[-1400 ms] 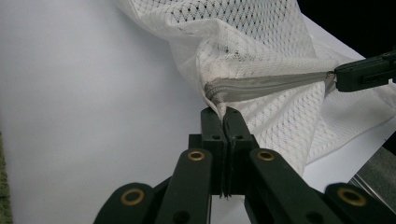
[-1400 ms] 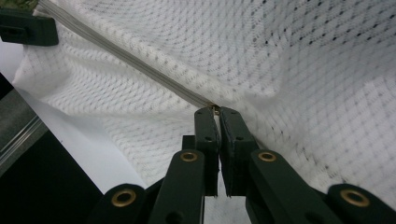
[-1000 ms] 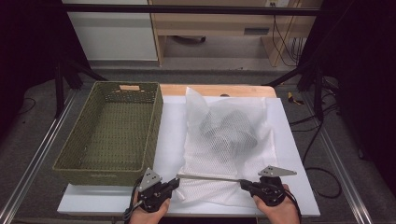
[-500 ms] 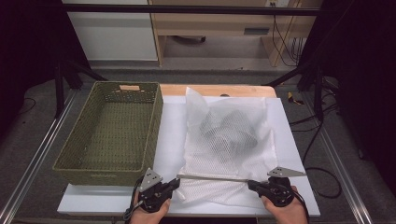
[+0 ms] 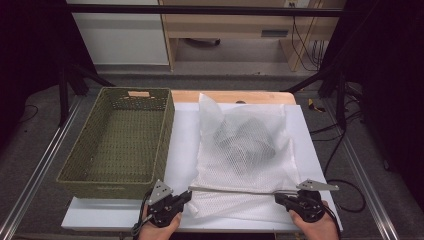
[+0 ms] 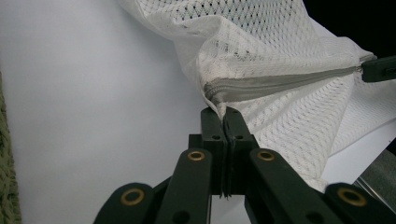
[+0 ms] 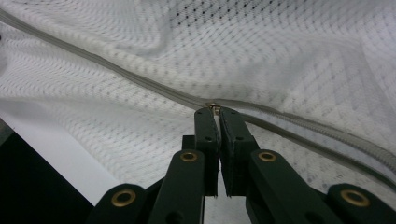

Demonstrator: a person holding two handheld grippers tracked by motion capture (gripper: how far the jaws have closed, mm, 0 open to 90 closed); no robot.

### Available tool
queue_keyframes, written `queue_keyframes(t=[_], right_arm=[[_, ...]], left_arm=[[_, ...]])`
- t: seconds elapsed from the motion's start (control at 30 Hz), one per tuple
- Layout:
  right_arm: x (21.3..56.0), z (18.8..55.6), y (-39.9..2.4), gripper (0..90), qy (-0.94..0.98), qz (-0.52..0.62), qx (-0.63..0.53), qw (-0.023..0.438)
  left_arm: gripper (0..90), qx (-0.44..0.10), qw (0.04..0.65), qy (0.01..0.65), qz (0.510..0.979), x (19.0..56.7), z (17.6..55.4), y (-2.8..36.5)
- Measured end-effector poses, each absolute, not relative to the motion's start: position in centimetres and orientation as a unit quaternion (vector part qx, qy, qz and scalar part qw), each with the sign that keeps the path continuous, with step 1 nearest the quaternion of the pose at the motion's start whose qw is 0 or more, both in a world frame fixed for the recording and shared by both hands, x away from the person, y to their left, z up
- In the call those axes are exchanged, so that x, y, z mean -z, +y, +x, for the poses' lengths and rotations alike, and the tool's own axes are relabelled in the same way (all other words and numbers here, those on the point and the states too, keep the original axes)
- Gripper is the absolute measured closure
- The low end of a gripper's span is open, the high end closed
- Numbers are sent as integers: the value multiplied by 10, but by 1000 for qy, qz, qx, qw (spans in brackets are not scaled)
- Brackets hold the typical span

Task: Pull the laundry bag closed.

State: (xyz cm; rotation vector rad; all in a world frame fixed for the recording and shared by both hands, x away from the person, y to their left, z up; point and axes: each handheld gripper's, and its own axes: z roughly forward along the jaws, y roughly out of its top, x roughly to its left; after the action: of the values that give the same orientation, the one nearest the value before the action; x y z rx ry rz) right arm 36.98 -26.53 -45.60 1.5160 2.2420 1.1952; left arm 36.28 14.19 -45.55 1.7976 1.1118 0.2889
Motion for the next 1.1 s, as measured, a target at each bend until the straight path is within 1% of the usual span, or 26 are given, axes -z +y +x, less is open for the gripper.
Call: queue_keyframes(t=[1.1], right_arm=[[458,365,-298,869,738,535,-399,101]], left_arm=[[892,-119,481,456,739,456,363,141]])
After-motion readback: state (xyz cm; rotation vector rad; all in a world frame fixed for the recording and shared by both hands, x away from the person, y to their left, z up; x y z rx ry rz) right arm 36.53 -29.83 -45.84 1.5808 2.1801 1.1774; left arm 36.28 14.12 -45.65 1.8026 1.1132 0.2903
